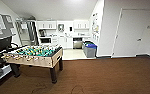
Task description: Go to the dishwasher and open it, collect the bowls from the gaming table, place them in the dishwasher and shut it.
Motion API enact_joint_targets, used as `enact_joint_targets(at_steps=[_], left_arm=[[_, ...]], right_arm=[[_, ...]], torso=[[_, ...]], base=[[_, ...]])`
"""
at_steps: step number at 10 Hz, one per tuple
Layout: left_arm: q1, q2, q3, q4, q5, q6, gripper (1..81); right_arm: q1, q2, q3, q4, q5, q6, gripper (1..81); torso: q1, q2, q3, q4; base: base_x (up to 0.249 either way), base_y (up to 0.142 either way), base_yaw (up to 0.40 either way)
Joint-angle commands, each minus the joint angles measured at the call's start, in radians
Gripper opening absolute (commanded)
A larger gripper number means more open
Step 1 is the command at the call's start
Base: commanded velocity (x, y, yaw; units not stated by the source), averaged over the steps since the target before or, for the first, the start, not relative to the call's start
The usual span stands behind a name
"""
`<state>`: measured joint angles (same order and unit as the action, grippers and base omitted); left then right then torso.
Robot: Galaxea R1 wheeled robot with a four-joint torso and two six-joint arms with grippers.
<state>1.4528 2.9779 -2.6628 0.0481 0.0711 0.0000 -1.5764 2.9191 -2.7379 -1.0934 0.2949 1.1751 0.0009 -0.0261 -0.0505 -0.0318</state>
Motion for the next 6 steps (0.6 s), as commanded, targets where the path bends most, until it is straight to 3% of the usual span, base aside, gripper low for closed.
enact_joint_targets(at_steps=[1,6], left_arm=[[-0.053,0.001,0.004,0.001,0.055,0.005,1.0],[-0.053,0.003,0.004,0.001,0.055,0.005,1.0]], right_arm=[[0.043,-0.016,-0.005,-0.006,-0.023,-0.003,1.0],[0.044,-0.016,-0.005,-0.006,-0.023,-0.003,1.0]], torso=[[0.000,0.000,0.000,0.000],[0.000,0.000,0.000,0.000]], base=[[0.116,0.000,0.000],[0.116,-0.024,0.000]])
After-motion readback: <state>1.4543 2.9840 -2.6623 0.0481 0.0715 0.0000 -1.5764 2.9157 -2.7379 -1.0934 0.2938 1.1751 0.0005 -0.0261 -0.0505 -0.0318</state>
